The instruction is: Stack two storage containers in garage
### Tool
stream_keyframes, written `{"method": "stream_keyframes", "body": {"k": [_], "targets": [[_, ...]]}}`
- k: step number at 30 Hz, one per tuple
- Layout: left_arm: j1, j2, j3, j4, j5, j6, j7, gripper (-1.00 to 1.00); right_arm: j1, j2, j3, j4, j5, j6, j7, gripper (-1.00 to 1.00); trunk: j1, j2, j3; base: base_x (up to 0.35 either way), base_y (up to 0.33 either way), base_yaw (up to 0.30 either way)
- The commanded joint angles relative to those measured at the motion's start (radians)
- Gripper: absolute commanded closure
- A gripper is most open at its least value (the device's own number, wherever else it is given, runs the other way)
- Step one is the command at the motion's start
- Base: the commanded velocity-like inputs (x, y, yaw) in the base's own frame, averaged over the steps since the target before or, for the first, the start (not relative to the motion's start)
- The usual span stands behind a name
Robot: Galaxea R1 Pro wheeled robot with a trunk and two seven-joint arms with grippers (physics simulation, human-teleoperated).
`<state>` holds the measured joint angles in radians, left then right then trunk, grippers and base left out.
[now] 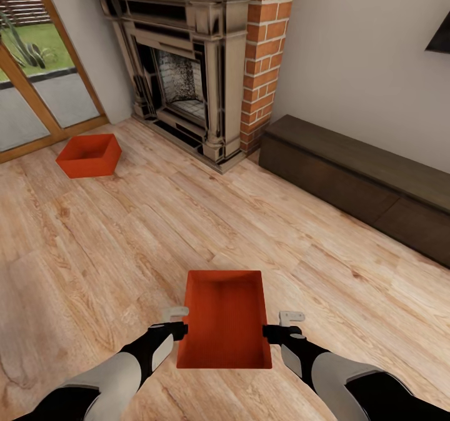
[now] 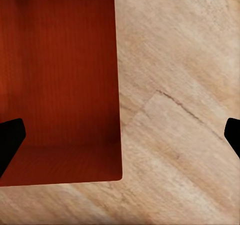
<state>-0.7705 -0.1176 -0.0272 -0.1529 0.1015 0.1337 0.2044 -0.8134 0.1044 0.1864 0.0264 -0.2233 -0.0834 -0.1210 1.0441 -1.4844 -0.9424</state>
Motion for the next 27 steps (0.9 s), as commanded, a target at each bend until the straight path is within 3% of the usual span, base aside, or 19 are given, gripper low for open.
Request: {"method": "stream_keyframes", "body": {"k": [1,27], "targets": [[0.0,0.0,-0.003,-0.002,0.01,0.005,0.004,-1.0,-0.001,0.001,0.008,0.003,-0.01,-0.006,-0.002,-1.0,0.004,-0.008,-0.004,0.0,0.0,0.0],[0.0,0.008,-0.011,-0.004,0.0,0.008,0.004,-1.0,-0.001,-0.005,0.011,0.004,-0.008,-0.007,0.013,-1.0,0.104,-0.19,-0.085,0.0,0.0,0.0]]}}
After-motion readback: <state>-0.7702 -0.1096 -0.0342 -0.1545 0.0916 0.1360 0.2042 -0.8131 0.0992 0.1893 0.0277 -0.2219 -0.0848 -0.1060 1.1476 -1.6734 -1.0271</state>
